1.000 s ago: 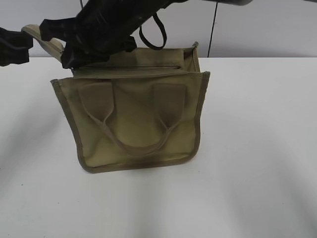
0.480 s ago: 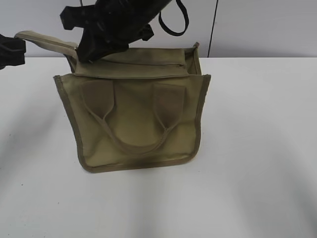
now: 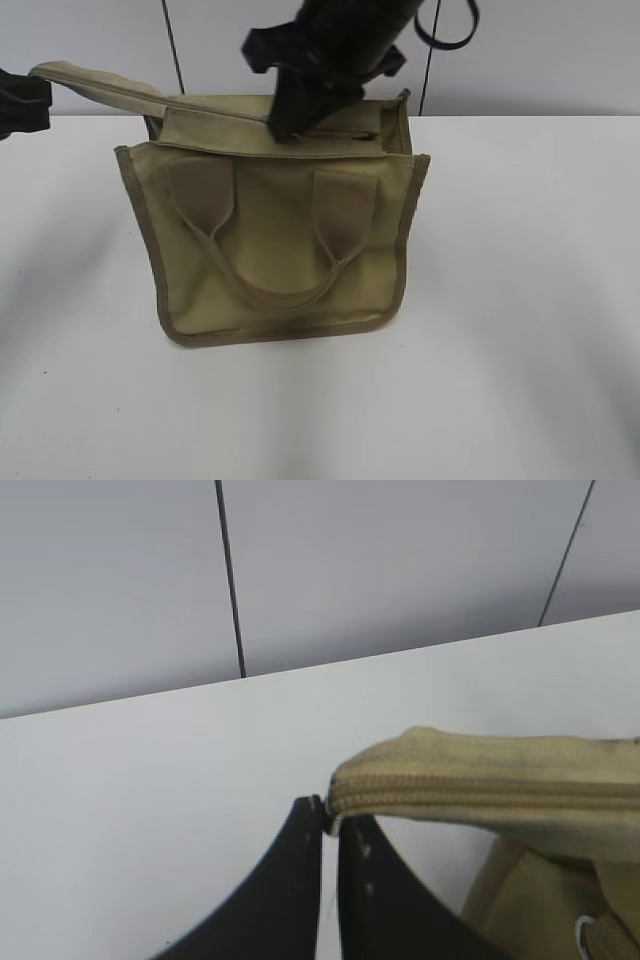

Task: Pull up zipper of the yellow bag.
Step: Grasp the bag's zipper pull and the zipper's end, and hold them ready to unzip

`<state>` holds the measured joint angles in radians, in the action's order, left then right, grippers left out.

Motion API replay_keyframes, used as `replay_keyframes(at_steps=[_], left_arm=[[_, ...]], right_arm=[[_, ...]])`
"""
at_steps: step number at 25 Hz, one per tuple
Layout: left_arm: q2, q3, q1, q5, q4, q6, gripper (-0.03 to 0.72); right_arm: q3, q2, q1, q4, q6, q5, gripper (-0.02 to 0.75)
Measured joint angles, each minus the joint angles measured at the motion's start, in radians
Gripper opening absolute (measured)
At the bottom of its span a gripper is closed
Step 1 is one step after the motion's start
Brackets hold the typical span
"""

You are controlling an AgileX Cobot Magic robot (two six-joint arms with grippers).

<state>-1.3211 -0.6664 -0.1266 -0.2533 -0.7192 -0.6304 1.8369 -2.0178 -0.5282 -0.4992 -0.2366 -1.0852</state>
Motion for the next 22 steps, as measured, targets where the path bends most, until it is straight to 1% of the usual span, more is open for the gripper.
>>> replay_keyframes(at_steps=[3,6,9,13,14,15,16,17,18,20,21,22], left_arm=[[0.000,0.000,0.002,0.004,0.002,0.000,0.001],[0.000,0.000,0.004,0.007,0.005,0.000,0.001],[0.000,0.000,0.005,0.009,0.007,0.000,0.001],[0.000,0.000,0.005,0.008,0.006,0.000,0.000],[0.000,0.000,0.005,0.008,0.006,0.000,0.001],[0.000,0.000,0.006,0.014,0.006,0.000,0.007],[0.000,0.000,0.007,0.027,0.007,-0.001,0.023],[0.000,0.000,0.008,0.040,0.008,-0.001,0.053],[0.000,0.000,0.008,0.061,0.009,-0.001,0.094],[0.000,0.000,0.008,0.122,0.015,-0.001,0.228],[0.000,0.000,0.009,0.167,0.029,-0.001,0.300],[0.000,0.000,0.009,0.218,0.052,-0.001,0.352]], right_arm=[[0.000,0.021,0.045,0.105,-0.002,-0.082,0.071],[0.000,0.035,0.093,0.184,-0.007,-0.111,0.071],[-0.001,0.050,0.127,0.211,-0.010,-0.121,0.069],[-0.001,0.079,0.130,0.212,-0.014,-0.121,0.081],[-0.001,0.082,0.130,0.212,-0.014,-0.121,0.106],[-0.001,0.084,0.131,0.217,-0.014,-0.125,0.156],[-0.001,0.086,0.135,0.222,-0.014,-0.126,0.214],[-0.001,0.087,0.138,0.223,-0.014,-0.127,0.296],[-0.001,0.089,0.140,0.224,-0.014,-0.127,0.383],[-0.001,0.090,0.141,0.224,-0.014,-0.128,0.517],[-0.001,0.090,0.141,0.224,-0.014,-0.128,0.560],[-0.001,0.090,0.141,0.224,-0.014,-0.128,0.582]])
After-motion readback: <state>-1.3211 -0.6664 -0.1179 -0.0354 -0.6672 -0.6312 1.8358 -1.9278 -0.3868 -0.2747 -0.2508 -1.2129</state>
